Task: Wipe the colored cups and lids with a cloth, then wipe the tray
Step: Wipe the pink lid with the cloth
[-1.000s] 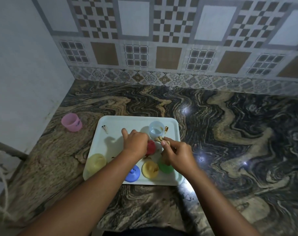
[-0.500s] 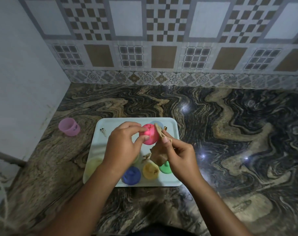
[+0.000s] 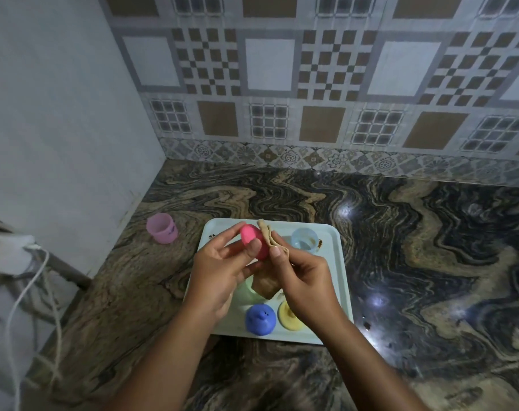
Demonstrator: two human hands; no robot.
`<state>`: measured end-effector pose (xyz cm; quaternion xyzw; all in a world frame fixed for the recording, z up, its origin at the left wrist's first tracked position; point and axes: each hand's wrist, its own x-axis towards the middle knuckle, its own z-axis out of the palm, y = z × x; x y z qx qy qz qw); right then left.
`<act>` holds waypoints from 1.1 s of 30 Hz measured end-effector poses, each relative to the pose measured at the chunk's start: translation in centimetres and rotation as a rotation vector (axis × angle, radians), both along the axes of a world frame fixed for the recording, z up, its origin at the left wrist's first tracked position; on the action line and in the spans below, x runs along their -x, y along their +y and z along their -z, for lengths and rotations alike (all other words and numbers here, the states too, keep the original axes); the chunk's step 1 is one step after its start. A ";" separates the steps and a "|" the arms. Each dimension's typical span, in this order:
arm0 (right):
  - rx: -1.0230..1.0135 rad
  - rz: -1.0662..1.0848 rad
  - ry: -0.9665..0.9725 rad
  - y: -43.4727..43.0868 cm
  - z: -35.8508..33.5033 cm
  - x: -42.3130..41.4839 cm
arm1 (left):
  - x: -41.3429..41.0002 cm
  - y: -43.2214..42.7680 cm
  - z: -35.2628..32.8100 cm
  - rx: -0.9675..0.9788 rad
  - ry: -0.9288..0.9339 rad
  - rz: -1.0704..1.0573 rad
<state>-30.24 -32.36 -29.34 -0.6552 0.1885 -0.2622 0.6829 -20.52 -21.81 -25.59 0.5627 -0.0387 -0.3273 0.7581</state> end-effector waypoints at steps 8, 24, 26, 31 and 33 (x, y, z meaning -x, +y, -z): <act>0.077 -0.006 0.011 0.7 -1.2 -2.0 | -0.8 1.2 -0.1 0.108 -0.014 0.044; 0.139 0.056 0.063 0.8 -2.6 -3.9 | -0.6 2.5 -0.5 0.060 -0.156 -0.084; 0.098 0.038 0.061 1.1 -2.5 -4.0 | 0.0 2.3 -0.7 0.011 -0.238 -0.081; 0.188 -0.003 -0.053 2.1 -2.7 -3.5 | 0.1 2.1 -1.0 0.027 -0.201 -0.182; 0.325 0.022 -0.075 2.1 -2.7 -3.1 | -0.3 2.4 -1.2 0.060 -0.167 -0.173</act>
